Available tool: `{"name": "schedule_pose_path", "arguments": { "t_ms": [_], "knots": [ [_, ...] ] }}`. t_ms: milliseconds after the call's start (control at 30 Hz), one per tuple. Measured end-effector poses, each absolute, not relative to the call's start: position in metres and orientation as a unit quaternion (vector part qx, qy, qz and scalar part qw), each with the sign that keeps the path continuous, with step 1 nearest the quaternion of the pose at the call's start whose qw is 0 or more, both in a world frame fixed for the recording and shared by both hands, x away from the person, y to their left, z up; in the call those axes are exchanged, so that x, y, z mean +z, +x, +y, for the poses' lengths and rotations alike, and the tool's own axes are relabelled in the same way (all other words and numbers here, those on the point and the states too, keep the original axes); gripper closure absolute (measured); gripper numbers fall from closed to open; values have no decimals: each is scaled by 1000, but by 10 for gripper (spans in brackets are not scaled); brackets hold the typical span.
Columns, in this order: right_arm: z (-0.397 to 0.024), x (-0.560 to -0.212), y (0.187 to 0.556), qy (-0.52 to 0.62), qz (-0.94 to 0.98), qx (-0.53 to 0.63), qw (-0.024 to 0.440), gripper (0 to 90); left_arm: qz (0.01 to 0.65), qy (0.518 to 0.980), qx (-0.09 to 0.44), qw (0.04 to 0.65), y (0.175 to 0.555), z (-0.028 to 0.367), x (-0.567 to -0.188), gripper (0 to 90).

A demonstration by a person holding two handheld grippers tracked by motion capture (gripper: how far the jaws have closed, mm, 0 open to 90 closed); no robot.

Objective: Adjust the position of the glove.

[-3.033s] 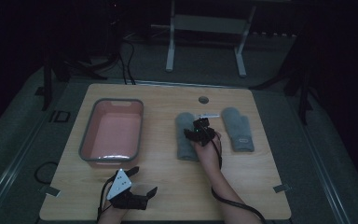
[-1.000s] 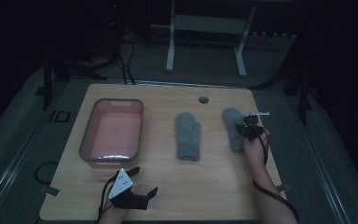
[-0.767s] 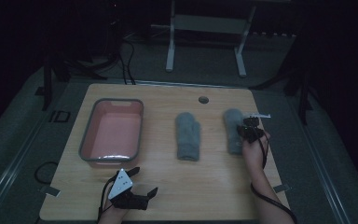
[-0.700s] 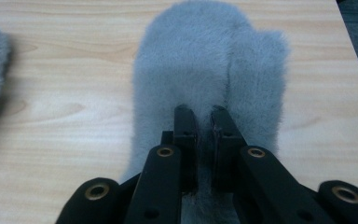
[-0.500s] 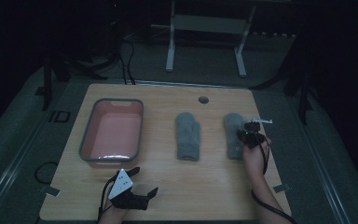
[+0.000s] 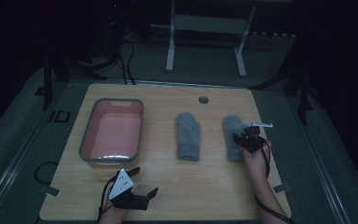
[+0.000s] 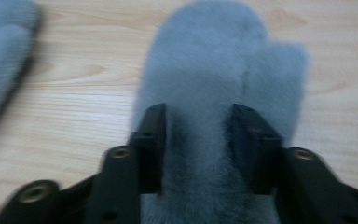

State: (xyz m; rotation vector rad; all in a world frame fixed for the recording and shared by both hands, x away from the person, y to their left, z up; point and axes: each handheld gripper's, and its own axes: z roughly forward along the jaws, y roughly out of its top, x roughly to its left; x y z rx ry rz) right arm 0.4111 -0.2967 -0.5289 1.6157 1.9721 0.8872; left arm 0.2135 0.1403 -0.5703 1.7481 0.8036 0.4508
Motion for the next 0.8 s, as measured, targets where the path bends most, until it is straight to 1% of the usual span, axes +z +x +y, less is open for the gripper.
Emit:
{"name": "schedule_pose_path", "arguments": {
  "t_ms": [67,233,300,500,600,733,800],
  "knots": [
    [-299,-526,407,563,724,330,222,485,339,739,190,550,213,140,-570,15],
    [-305,-518,398,529,741,342,234,478,337,741,190,549,213,140,-570,14],
    [-307,-519,397,526,743,345,228,460,338,741,190,549,213,140,-570,15],
    [-307,-534,395,525,751,336,218,465,338,741,191,548,213,140,-570,15],
    [-305,-544,393,526,751,331,225,538,338,741,191,548,213,140,-570,15],
    [-305,-548,391,549,729,344,220,715,338,741,191,548,213,140,-570,14],
    [-305,-546,390,560,720,349,217,787,338,741,192,547,213,140,-570,15]
  ]
}}
